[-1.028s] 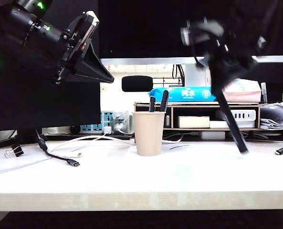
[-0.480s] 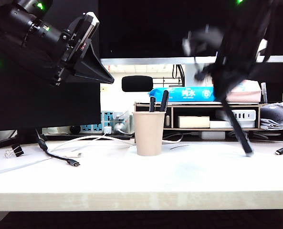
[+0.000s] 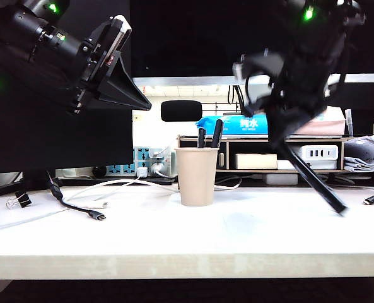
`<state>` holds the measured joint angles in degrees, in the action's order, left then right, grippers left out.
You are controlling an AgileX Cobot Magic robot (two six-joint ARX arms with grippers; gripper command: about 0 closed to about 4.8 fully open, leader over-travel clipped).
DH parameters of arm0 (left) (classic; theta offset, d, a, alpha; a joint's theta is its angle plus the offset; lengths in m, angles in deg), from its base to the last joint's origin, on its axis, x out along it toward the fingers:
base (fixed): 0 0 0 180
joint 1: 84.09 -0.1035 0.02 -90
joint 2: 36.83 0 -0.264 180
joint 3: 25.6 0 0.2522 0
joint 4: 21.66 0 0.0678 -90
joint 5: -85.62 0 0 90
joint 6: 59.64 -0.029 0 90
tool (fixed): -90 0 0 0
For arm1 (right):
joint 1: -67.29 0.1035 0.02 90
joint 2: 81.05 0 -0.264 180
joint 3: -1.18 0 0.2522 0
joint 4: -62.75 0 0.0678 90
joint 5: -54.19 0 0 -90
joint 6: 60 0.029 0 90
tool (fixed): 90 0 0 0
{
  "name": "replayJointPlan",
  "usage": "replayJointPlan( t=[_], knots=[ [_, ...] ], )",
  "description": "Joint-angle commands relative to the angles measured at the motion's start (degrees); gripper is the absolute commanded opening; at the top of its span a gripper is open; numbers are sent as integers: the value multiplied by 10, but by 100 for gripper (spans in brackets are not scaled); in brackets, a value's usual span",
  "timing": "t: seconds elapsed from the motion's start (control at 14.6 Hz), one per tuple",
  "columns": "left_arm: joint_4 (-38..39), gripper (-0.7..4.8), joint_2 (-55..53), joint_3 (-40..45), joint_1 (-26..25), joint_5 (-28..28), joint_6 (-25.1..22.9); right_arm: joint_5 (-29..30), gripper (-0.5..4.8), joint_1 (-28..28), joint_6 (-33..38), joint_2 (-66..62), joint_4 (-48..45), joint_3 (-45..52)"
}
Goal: Pick up the marker from the paper cup and put it on the table.
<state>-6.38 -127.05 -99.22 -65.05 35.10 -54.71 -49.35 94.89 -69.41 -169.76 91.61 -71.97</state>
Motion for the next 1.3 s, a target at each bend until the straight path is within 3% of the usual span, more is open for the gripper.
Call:
replayJointPlan(
  t=[0.07, 0.48, 1.3],
  knots=[
    [-3, -5, 1, -1, 1, 4, 0, 2, 90, 1, 9, 1, 0, 2],
    [-3, -5, 1, -1, 1, 4, 0, -16, 90, 0, 1, 1, -65, 1],
    [-2, -5, 1, -1, 1, 4, 0, -19, 90, 0, 10, 37, -68, -2]
  ],
)
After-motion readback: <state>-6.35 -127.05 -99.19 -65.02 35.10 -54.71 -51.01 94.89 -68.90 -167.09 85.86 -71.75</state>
